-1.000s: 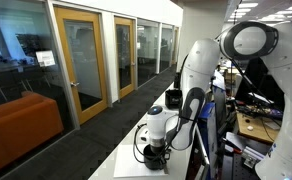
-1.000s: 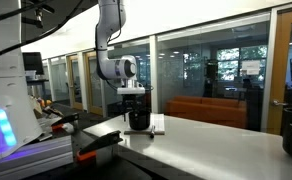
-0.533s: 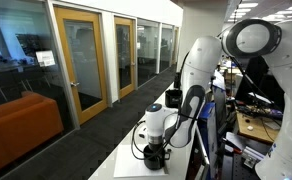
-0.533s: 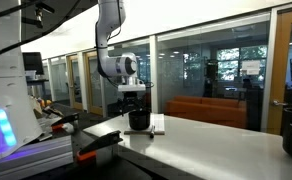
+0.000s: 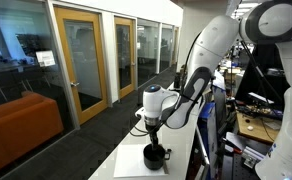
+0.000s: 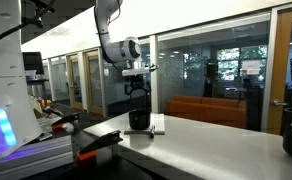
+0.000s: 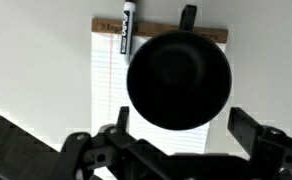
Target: Remove the marker from the black mug and place it on the book, put the black mug on top of the book
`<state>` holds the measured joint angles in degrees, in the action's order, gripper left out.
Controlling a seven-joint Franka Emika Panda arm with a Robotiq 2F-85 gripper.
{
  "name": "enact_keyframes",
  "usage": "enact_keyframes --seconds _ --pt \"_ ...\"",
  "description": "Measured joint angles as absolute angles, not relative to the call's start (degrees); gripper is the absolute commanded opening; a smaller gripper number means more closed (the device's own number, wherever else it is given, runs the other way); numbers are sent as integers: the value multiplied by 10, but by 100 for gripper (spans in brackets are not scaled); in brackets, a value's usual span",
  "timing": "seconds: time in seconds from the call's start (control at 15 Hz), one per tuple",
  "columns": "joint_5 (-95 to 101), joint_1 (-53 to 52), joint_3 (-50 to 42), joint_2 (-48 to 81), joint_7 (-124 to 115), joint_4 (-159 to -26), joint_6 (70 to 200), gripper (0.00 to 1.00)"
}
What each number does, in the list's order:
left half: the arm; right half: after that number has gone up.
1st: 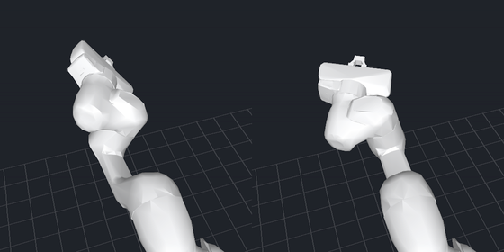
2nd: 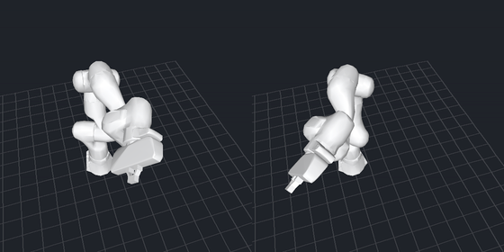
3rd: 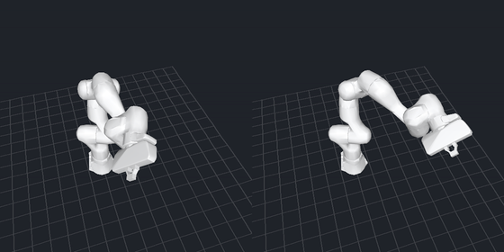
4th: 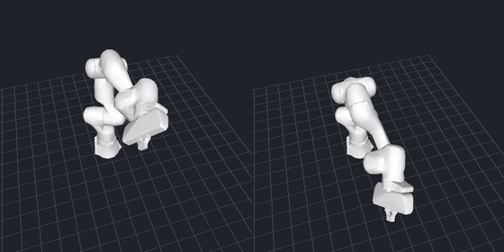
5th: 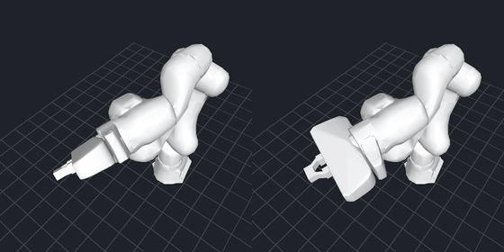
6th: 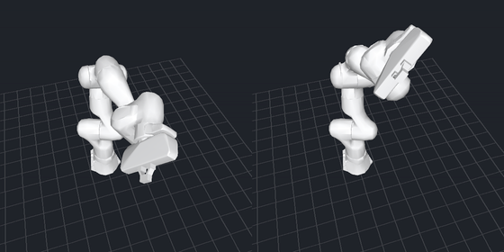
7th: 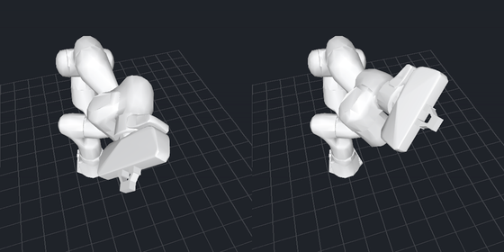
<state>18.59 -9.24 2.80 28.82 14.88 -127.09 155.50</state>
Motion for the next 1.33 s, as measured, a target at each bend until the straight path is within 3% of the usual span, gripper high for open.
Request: enact_keyframes --seconds 0.47,1.33 --pt "170 -66 -16 217 77 -1260 1483 100" --pt "113 -11 -46 229 17 -1193 1418 100"
